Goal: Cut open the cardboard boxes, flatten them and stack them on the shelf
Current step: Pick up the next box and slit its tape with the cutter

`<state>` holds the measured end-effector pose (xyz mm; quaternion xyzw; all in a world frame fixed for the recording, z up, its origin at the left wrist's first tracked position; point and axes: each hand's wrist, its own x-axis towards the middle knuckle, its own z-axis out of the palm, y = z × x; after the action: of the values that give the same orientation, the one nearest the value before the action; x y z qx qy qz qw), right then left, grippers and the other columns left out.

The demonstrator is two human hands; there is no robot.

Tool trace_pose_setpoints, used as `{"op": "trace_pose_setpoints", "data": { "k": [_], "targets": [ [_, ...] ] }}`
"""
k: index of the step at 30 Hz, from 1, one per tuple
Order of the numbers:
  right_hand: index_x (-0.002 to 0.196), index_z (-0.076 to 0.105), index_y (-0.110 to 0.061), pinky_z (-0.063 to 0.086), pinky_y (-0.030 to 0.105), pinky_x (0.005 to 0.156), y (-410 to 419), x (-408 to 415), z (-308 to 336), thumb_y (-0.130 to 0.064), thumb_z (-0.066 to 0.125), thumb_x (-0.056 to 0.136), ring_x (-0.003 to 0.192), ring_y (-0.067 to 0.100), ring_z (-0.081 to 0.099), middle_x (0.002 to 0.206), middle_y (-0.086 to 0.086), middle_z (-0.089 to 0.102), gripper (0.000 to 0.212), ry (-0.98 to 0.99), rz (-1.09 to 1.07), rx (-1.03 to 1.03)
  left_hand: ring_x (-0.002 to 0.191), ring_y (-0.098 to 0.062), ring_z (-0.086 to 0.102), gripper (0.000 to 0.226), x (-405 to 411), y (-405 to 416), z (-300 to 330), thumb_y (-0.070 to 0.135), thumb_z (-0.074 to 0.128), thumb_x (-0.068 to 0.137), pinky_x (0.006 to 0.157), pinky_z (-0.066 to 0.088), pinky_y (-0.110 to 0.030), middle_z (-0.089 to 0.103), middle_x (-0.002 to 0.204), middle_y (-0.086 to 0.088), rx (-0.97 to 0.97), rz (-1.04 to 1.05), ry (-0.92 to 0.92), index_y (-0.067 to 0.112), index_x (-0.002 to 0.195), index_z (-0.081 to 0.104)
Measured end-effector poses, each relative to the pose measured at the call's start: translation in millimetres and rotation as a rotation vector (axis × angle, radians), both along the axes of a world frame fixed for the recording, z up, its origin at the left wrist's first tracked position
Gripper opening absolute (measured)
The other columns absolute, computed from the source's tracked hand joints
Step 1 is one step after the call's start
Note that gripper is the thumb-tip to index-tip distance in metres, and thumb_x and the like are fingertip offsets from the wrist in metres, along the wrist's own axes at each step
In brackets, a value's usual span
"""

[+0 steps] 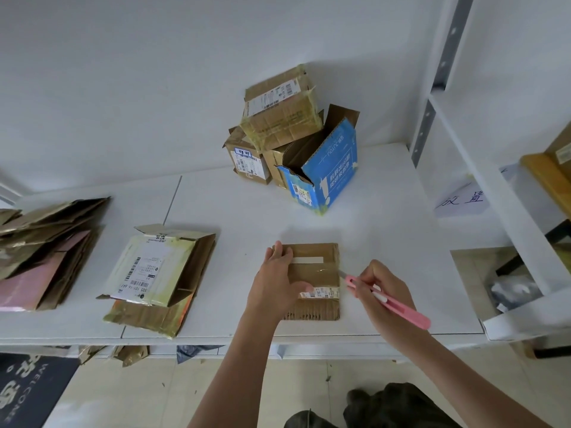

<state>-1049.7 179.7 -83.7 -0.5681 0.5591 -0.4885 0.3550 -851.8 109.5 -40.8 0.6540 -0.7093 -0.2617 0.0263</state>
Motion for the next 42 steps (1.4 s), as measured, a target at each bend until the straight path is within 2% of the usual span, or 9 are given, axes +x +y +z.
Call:
{"op": "trace_pose_setpoints", "data": {
  "k": [3, 8, 11, 15, 22, 27, 31, 35, 42],
  "targets": [
    [0.077, 0.048, -0.014, 0.037, 0.023, 0.046, 12, -7, 1, -0.007, 0.059, 0.094, 0.052, 0.021, 0.048, 0.067, 0.000, 0.054, 0.021, 0.020, 0.080, -0.029, 0.152, -0.019, 0.006, 0.089, 1, 0, 0, 0.036, 0.077, 0.083, 0.118, 0.020, -0.035, 0.011, 0.165, -0.001, -0.001, 0.010, 0.007, 0.014, 0.154, 0.029],
    [0.076, 0.049, -0.029, 0.054, 0.048, 0.057, 10, -10, 4, -0.030, 0.058, 0.092, 0.069, 0.031, 0.066, 0.074, 0.004, 0.062, 0.019, -0.102, -0.085, 0.010, 0.133, -0.015, 0.039, 0.085, 5, 0, 8, 0.059, 0.080, 0.069, 0.116, 0.032, -0.038, 0.038, 0.141, 0.011, -0.075, 0.024, -0.042, 0.023, 0.139, 0.047],
    [0.079, 0.049, -0.031, 0.054, 0.060, 0.064, 7, -8, 6, -0.036, 0.058, 0.089, 0.071, 0.033, 0.067, 0.072, 0.003, 0.065, 0.014, -0.135, -0.165, 0.009, 0.111, -0.018, 0.048, 0.081, 2, 2, 13, 0.077, 0.071, 0.062, 0.098, 0.047, -0.039, 0.035, 0.112, 0.008, -0.079, 0.076, -0.118, 0.024, 0.117, 0.041],
    [0.087, 0.049, -0.024, 0.059, 0.053, 0.067, 4, -1, 5, -0.020, 0.056, 0.097, 0.071, 0.021, 0.071, 0.078, 0.003, 0.068, 0.012, -0.165, -0.144, -0.005, 0.107, -0.028, 0.059, 0.092, -1, 7, 16, 0.089, 0.054, 0.065, 0.073, 0.045, -0.036, 0.049, 0.114, 0.000, -0.015, 0.337, -0.223, 0.018, 0.119, 0.035],
    [0.091, 0.046, -0.017, 0.062, 0.037, 0.073, 12, 34, 3, -0.017, 0.051, 0.101, 0.082, 0.019, 0.075, 0.095, 0.001, 0.069, 0.011, -0.321, -0.057, 0.071, 0.051, -0.021, 0.069, 0.060, -2, 20, 17, 0.048, 0.043, 0.100, 0.071, 0.060, -0.039, 0.059, 0.090, 0.001, 0.000, 0.454, 0.139, 0.035, 0.150, 0.014],
    [0.087, 0.046, -0.024, 0.055, 0.060, 0.066, 5, 54, 9, -0.024, 0.053, 0.101, 0.081, 0.039, 0.068, 0.083, 0.016, 0.064, 0.016, -0.313, -0.107, 0.030, 0.040, -0.017, 0.065, 0.049, 2, 22, 20, 0.051, 0.045, 0.097, 0.068, 0.060, -0.037, 0.067, 0.078, -0.005, 0.028, 0.551, 0.125, 0.015, 0.128, 0.034],
    [0.088, 0.046, -0.016, 0.053, 0.060, 0.063, -29, 59, 15, -0.014, 0.053, 0.101, 0.082, 0.045, 0.065, 0.085, 0.021, 0.062, 0.015, -0.328, -0.140, -0.028, 0.088, -0.020, 0.071, 0.072, 12, 26, 18, 0.063, 0.057, 0.088, 0.073, 0.051, -0.032, 0.066, 0.102, -0.002, -0.036, 0.567, -0.123, 0.010, 0.132, 0.039],
    [0.091, 0.043, -0.007, 0.051, 0.066, 0.062, -54, 64, 9, -0.014, 0.054, 0.100, 0.086, 0.054, 0.062, 0.086, 0.030, 0.060, 0.016, -0.356, -0.056, -0.003, 0.144, -0.029, 0.022, 0.073, 31, 23, 5, 0.049, 0.062, 0.091, 0.114, 0.027, -0.044, 0.028, 0.152, -0.004, -0.253, 0.303, -0.143, 0.029, 0.150, 0.026],
    [0.087, 0.048, -0.013, 0.054, 0.066, 0.066, -71, 60, 2, -0.020, 0.060, 0.097, 0.093, 0.033, 0.071, 0.090, 0.017, 0.069, 0.018, -0.409, 0.021, 0.116, 0.151, -0.026, -0.011, 0.086, 51, -5, -4, 0.048, 0.062, 0.091, 0.121, 0.012, -0.045, 0.005, 0.166, 0.001, -0.092, 0.092, 0.009, 0.029, 0.157, 0.011]
  ]
}}
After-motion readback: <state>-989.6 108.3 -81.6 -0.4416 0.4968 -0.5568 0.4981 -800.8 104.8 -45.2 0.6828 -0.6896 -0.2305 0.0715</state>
